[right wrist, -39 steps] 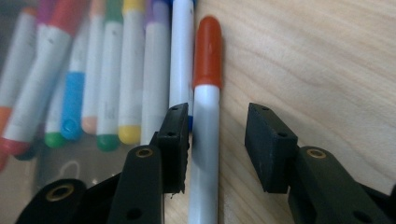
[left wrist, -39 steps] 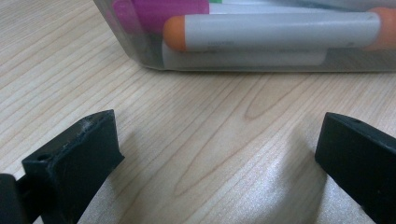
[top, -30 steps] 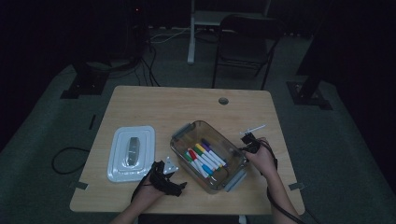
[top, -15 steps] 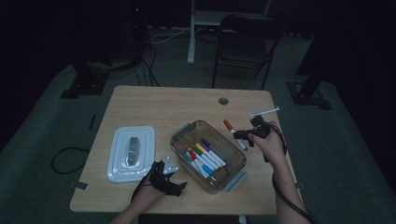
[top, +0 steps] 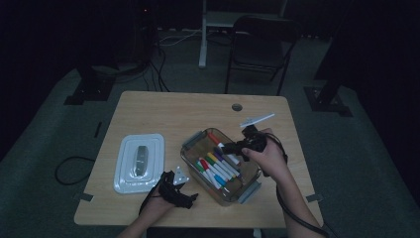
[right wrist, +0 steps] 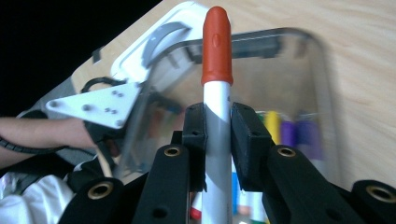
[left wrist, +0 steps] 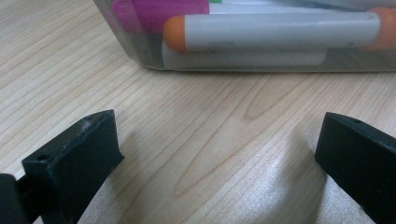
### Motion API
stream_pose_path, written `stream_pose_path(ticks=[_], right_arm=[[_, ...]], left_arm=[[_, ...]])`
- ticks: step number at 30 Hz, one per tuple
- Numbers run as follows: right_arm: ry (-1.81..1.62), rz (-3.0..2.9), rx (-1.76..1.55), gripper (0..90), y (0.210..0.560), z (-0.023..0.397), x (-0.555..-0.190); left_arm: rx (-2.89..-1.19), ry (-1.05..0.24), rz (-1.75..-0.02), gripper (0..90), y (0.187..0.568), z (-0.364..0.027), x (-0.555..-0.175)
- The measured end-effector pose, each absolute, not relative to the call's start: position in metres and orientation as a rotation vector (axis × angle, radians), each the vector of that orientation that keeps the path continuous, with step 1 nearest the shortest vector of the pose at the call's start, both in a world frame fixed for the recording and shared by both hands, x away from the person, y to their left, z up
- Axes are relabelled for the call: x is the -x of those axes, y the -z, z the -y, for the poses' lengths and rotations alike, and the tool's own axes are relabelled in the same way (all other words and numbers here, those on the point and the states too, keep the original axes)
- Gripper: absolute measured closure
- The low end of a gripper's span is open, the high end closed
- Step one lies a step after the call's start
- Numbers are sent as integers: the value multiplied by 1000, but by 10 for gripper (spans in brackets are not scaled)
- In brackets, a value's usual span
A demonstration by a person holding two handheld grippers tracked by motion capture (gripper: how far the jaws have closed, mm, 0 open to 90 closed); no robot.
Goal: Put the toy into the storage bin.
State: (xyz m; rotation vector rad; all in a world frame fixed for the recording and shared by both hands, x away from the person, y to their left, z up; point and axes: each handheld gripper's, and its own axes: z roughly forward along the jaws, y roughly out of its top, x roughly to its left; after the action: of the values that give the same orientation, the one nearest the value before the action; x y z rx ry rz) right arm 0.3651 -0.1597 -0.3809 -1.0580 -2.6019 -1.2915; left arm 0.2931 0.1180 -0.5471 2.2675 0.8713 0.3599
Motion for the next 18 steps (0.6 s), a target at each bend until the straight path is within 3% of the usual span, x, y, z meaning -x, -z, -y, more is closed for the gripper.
stream_pose_path(ticks=[11,18], right_arm=[[987,2642,964,763,433,99,-361],[896,2637,968,763,440,83,-365]], left_arm=[[-2267,-360,-870,5,547,-118,-293],[-2268,-360,-871,5,547,-118,-293]])
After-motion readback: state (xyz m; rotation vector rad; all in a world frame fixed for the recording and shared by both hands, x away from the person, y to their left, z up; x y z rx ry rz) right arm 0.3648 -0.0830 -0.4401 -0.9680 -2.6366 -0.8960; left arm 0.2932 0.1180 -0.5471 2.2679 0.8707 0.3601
